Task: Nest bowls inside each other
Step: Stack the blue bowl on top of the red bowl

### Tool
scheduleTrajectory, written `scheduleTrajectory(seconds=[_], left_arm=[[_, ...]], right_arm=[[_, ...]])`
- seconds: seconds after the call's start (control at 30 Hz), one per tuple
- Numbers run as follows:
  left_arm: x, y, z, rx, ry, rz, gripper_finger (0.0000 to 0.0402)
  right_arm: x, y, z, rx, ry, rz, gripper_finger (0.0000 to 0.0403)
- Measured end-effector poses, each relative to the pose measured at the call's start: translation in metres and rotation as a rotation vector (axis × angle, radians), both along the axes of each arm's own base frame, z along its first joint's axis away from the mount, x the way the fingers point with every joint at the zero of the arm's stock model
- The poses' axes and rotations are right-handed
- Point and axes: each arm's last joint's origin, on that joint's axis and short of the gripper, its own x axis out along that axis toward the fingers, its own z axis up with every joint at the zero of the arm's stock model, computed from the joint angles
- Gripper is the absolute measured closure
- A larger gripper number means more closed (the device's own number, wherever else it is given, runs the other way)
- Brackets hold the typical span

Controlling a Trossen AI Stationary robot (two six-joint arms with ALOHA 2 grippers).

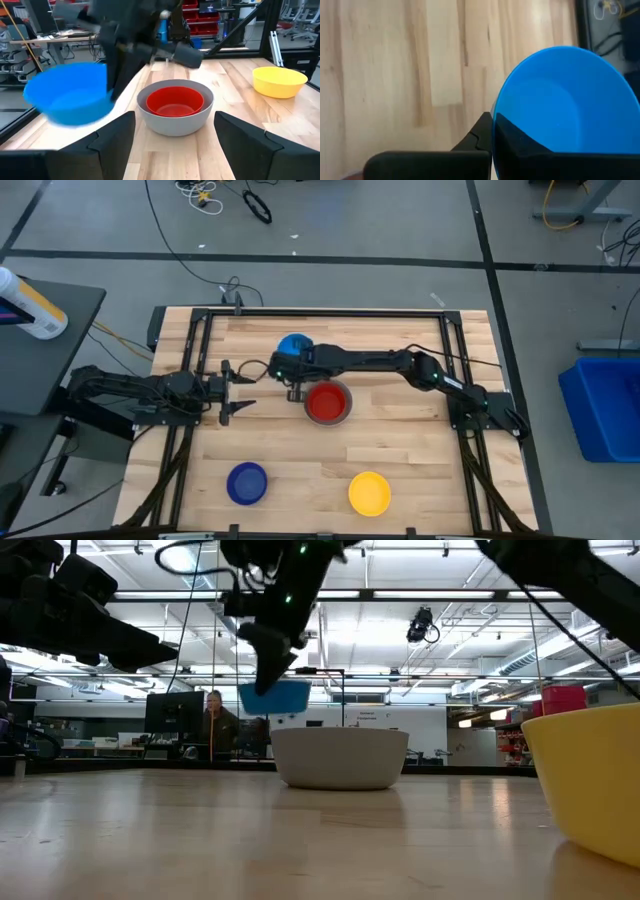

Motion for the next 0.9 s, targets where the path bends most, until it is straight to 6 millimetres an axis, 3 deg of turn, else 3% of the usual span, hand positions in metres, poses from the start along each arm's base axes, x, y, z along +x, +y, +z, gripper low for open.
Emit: scheduleTrajectory(seconds=[0.2,0.47,0.73,0.9], left_arm=[[0.0,0.0,0.0,0.001,0.001,0.0,0.0124],[0.0,0.0,0.0,0.0,0.003,-0.008,0.0124],[0.0,-0.001,-0.001,-0.006,0.006,-0.022,0.0124],[0.0,-0.001,-0.001,-0.006,0.006,-0.022,0.0124]], right_arm=[[-0.031,0.041,0.022,0.032,0.097,-0.095,0.0401],[-0.041,0.104,0.016,0.091,0.085,-0.103,0.0401],[-0.047,0.105,-0.017,0.072,0.169,-0.176,0.0401],[-0.042,0.107,-0.02,0.184,0.149,-0.153,0.0401]])
